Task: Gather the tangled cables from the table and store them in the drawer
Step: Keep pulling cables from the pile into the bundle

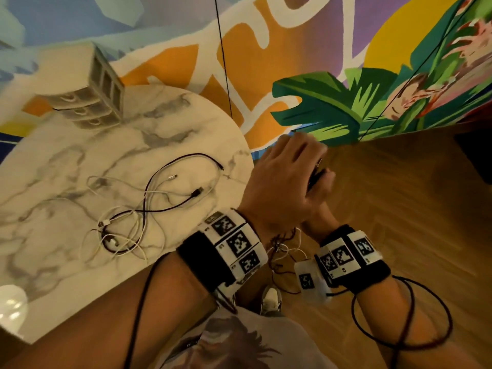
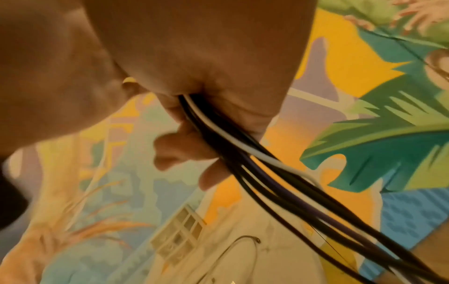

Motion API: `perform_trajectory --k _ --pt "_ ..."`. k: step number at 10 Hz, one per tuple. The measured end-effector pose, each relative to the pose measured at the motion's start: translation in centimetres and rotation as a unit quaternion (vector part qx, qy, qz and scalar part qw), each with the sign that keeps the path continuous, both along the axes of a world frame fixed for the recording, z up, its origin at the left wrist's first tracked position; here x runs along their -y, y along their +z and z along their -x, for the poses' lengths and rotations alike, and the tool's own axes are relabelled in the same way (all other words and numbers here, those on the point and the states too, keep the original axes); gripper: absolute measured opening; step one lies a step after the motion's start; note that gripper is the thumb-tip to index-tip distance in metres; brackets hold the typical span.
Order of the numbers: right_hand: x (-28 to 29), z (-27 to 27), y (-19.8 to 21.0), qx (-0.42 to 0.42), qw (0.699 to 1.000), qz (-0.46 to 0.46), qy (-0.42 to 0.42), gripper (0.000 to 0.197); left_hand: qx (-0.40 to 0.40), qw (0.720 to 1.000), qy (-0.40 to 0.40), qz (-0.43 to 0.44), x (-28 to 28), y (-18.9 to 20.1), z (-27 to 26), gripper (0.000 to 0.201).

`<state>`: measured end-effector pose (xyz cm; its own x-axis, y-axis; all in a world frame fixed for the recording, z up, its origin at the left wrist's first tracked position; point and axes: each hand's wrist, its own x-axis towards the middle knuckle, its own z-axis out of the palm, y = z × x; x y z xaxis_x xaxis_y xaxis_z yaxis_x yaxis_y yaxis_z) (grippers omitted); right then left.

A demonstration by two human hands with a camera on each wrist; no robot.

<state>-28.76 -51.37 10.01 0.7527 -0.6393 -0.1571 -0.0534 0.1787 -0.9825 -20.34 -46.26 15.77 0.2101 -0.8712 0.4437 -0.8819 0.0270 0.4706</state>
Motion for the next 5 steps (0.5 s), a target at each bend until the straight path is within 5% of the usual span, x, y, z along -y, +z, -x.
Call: perform_trajectory --k 1,2,3,5 --pt "-0.7 -0.4 -0.8 0.091 0.992 -0.091 0.010 0.012 0.013 0.995 -0.039 -0.095 1.0 -0.5 -0.4 0.053" --pt "-0.8 -0.2 -2.2 -0.071 0.997 -0.022 0.036 0.035 0.039 0.995 -0.053 -0.079 -0.3 -2.5 -0.7 0.041" --pt "-1.4 -0.2 -3.6 -0.113 0.993 0.022 0.034 0.040 0.052 0.996 -0.050 -0.049 -1.6 -4.4 -0.7 0.029" --pt "-3.4 -1.2 -6.2 -0.225 0.963 0.115 0.090 0.021 0.041 0.996 -0.041 -0.068 -3.8 -7.1 -1.5 0.030"
